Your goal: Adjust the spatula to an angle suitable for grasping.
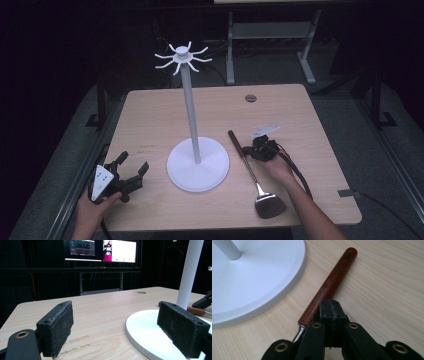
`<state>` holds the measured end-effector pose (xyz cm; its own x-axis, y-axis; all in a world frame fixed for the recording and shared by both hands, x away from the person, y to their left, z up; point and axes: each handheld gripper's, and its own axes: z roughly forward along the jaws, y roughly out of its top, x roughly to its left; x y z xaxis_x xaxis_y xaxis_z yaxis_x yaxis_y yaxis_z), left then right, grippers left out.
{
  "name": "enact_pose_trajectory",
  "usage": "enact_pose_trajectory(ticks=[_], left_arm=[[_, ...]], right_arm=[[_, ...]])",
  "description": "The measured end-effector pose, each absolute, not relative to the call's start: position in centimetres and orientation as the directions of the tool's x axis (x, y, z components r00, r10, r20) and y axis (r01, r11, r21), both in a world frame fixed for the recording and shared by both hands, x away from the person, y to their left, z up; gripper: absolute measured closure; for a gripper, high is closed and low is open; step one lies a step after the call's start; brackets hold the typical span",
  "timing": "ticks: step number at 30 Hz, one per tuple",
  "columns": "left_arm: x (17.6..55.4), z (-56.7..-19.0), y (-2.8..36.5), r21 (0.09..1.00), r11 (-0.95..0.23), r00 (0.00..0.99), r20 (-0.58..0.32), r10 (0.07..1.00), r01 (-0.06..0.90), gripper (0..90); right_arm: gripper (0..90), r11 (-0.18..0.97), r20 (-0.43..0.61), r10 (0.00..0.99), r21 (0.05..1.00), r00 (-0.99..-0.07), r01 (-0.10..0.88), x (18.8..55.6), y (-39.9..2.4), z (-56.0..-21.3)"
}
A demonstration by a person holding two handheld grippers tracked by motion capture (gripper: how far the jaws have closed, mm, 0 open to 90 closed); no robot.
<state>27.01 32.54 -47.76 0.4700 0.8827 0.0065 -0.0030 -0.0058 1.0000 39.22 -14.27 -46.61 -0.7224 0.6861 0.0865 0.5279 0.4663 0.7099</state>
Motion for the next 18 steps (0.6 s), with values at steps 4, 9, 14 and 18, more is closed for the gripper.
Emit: enact_pose_trajectory(ticks=[4,9,14,18], left_arm=[[27.0,-47.8,32.5,1.000,-0.006,0.471,0.007,0.882,-0.004,13.1],[27.0,-47.8,32.5,1.000,-0.006,0.472,0.007,0.882,-0.004,13.1],[27.0,-47.8,32.5,1.000,-0.008,0.472,0.009,0.881,-0.004,13.1],[27.0,-47.8,32.5,1.000,-0.007,0.472,0.008,0.882,-0.004,13.1]], right_arm=[[89.5,0.477,0.084,0.675,0.709,-0.733,0.520,39.0,-13.8,-46.5],[89.5,0.490,0.080,0.659,0.709,-0.748,0.508,38.8,-13.3,-46.5],[89.4,0.504,0.079,0.643,0.704,-0.761,0.500,38.6,-12.8,-46.4],[89.5,0.496,0.082,0.653,0.705,-0.753,0.506,38.1,-13.1,-45.8]])
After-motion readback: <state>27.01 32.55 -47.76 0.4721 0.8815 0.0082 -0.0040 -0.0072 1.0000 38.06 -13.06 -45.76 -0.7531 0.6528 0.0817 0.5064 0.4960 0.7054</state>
